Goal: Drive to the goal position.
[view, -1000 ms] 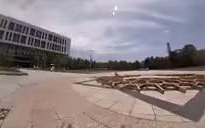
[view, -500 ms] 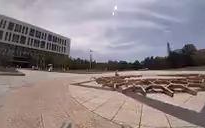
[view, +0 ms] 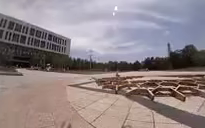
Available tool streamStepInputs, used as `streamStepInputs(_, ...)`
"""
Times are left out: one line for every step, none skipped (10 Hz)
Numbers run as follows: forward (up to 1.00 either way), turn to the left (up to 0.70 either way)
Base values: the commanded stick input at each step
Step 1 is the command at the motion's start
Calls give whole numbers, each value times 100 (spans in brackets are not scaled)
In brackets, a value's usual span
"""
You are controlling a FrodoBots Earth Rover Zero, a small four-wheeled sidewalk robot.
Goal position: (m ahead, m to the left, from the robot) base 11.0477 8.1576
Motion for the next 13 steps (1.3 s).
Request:
streamStepInputs(70,1)
streamStepInputs(70,0)
streamStepInputs(70,0)
streamStepInputs(70,0)
streamStepInputs(70,0)
streamStepInputs(70,0)
streamStepInputs(70,0)
streamStepInputs(70,0)
streamStepInputs(70,0)
streamStepInputs(70,0)
streamStepInputs(70,0)
streamStepInputs(70,0)
streamStepInputs(70,0)
